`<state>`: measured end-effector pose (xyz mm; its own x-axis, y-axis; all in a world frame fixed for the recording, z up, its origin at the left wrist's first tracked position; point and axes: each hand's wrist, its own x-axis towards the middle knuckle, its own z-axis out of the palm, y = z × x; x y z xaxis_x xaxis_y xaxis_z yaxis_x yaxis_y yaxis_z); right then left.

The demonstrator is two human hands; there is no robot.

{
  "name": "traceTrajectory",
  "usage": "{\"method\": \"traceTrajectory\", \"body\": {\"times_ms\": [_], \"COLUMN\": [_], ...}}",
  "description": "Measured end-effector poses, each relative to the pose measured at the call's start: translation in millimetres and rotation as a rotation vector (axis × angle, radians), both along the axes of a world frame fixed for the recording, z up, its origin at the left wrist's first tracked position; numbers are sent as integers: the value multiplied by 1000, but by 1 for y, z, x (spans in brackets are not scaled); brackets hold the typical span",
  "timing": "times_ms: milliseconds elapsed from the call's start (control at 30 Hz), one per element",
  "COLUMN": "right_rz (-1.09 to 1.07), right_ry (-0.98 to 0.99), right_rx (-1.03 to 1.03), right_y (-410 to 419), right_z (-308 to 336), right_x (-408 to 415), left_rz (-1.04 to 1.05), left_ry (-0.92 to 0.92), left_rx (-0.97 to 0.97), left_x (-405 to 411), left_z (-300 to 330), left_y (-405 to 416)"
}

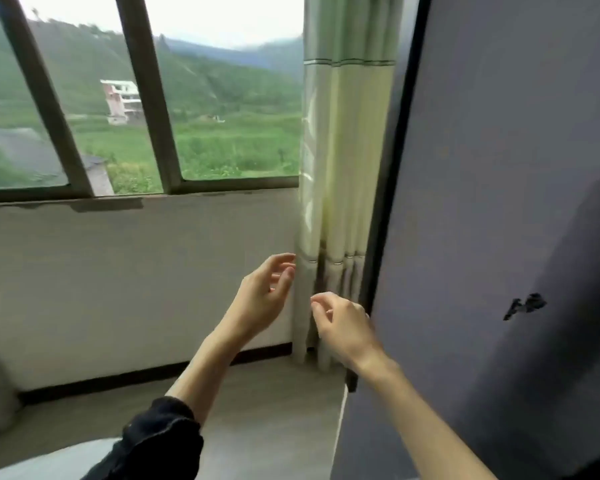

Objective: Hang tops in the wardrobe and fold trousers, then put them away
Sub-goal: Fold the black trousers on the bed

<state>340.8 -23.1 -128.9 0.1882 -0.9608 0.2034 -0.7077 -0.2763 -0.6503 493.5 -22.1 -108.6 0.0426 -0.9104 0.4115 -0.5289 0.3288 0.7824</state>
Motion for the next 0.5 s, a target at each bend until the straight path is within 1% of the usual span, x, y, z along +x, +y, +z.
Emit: {"method": "traceTrajectory", "body": {"times_ms": [100,200,300,367,500], "right_rz": [195,348,510,600,770], "right_ry": [76,145,221,240,320], "right_rx": [99,124,152,135,92], "right_y": [-20,-55,-104,-130,-183], "right_z": [-20,-34,-43,-46,-49], "right_x": [73,133,211,254,339], "left_rz": [189,320,481,574,793], "left_ry": [70,149,199,236,352], "left_rx": [74,167,182,194,152], "left_x": [78,138,208,245,317], "left_z": [-29,-53,-77,-86,-88], "left_y": [3,3,-14,-27,-60]}}
